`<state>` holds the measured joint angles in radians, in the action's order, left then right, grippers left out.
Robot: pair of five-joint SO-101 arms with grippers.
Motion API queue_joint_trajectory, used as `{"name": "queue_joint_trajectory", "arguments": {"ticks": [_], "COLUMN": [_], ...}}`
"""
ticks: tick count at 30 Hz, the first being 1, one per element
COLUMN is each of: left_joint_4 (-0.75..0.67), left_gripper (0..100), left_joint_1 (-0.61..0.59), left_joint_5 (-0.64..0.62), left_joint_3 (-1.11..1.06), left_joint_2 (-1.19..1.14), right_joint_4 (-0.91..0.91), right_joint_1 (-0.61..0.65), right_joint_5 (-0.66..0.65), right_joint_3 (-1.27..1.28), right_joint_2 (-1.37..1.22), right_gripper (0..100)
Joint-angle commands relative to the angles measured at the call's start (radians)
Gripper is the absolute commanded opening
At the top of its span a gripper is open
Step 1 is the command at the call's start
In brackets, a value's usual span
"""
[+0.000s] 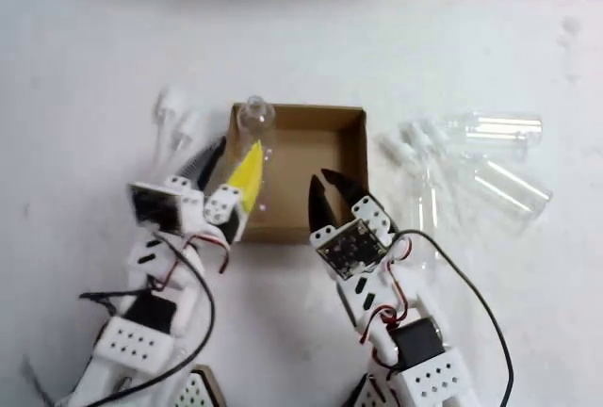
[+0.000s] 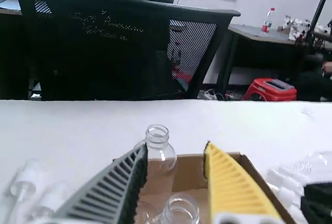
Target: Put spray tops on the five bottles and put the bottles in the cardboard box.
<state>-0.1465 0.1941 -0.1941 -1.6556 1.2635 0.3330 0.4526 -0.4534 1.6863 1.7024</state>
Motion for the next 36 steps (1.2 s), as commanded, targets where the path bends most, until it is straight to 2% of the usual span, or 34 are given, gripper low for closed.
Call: {"name": "queue_joint_trajectory", "arguments": {"ticks": [1, 7, 10, 16, 20, 36], "left_joint_4": [0.127, 0.278, 0.319, 0.371, 0.365, 0.370], "left_gripper": [17, 17, 17, 14, 2, 2], "left_joint_1": [-0.107, -0.202, -0.254, -0.371, -0.371, -0.371], "left_joint_5": [-0.152, -0.252, -0.310, -0.342, -0.315, -0.304], "left_joint_3": [0.020, 0.017, 0.017, 0.018, 0.017, 0.017], "left_joint_2": [0.246, 0.437, 0.479, 0.509, 0.510, 0.510], "right_joint_4": [-0.030, -0.030, -0.030, -0.030, -0.030, -0.030], "right_joint_1": [-0.008, -0.008, -0.008, -0.010, -0.010, -0.010], "right_joint_5": [-0.008, -0.008, -0.008, -0.008, -0.008, -0.008], "right_joint_3": [0.009, 0.009, 0.009, 0.009, 0.009, 0.009], "right_joint_2": [0.002, 0.002, 0.002, 0.002, 0.002, 0.002], "right_gripper": [3.1, 3.1, 3.1, 3.1, 3.1, 3.1]}}
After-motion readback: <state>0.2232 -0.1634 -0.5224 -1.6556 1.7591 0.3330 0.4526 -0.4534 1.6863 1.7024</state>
